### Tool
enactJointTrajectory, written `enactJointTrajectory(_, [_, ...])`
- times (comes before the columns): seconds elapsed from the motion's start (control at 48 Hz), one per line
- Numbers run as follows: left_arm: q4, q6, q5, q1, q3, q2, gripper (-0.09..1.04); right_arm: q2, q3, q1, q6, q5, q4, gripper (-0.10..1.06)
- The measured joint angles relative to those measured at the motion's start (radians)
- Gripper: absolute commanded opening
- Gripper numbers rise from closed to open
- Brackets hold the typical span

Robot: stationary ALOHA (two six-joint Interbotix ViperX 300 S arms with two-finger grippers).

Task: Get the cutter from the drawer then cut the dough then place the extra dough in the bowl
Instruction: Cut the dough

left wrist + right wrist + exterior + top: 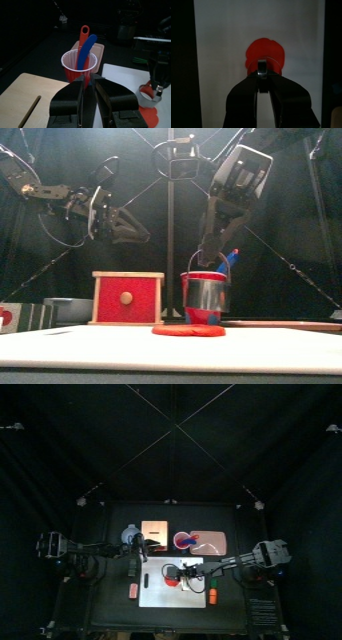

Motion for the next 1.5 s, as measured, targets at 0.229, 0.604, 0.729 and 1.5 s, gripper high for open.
enactJointTrajectory(0.229, [0.000,0.000,0.000,0.005,0.009,0.002,0.61,0.040,-0.049,0.002,0.002,0.012,0.002,0.50])
enactJointTrajectory(0.604, [-0.002,0.000,0.000,0.005,0.034,0.000,0.61,0.063,-0.066,-0.020,0.000,0.017,0.011,0.50])
enactJointTrajectory(0.729, [0.000,0.000,0.000,0.003,0.044,-0.003,0.61,0.067,-0.069,-0.032,0.000,0.017,0.011,0.50])
enactJointTrajectory(1.5, [-0.011,-0.005,0.000,0.005,0.064,-0.003,0.61,0.097,-0.091,-0.034,0.000,0.031,0.060,0.50])
